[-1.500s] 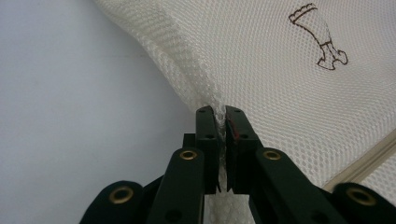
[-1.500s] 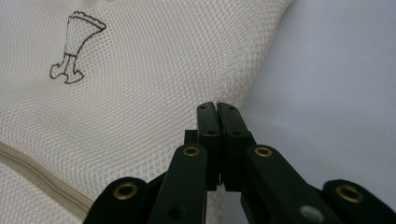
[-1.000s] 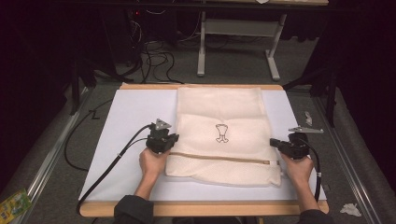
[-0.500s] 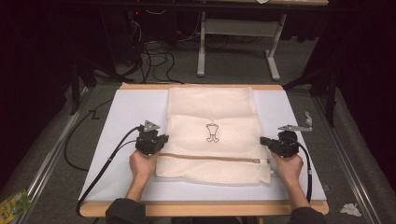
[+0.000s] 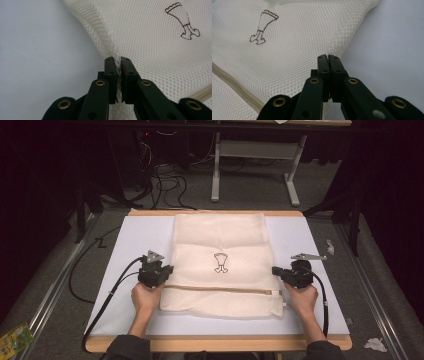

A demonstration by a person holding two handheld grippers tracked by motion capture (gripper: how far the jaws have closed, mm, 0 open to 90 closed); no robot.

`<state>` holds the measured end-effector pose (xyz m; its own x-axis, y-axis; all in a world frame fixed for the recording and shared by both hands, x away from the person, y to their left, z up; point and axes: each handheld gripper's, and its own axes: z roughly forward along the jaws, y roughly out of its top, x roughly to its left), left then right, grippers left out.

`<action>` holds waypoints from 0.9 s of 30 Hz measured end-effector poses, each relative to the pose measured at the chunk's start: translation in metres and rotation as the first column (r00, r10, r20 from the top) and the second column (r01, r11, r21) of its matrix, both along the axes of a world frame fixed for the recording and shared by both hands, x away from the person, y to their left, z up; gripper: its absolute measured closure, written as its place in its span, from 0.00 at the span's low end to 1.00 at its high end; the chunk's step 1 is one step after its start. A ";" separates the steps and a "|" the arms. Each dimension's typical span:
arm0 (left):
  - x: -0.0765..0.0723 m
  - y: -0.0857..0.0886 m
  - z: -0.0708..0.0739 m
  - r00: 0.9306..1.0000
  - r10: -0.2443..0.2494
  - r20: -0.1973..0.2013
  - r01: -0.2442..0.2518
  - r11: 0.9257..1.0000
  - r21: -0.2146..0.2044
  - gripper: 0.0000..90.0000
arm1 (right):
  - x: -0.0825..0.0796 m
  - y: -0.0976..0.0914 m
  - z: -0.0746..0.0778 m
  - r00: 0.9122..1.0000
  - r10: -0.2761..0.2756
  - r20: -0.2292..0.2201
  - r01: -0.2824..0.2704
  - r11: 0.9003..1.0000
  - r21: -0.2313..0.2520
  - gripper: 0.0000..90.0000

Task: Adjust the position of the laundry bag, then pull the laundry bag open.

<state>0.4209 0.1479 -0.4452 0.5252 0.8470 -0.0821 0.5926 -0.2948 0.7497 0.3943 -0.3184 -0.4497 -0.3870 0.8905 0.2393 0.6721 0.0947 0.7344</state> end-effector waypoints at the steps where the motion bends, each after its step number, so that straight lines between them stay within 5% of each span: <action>1: -0.001 0.000 -0.001 1.000 0.003 -0.001 -0.003 1.000 0.004 0.94 | 0.001 0.001 -0.001 1.000 0.002 -0.003 -0.002 1.000 0.002 1.00; 27: -0.002 0.005 -0.017 1.000 0.013 -0.027 -0.011 0.999 0.052 0.90 | 0.003 0.012 -0.009 1.000 -0.001 0.008 0.002 0.999 -0.055 0.92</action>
<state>0.4193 0.1533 -0.4620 0.5130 0.8568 -0.0522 0.6165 -0.3255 0.7169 0.3973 -0.3065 -0.4589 -0.3875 0.9027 0.1871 0.6664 0.1340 0.7335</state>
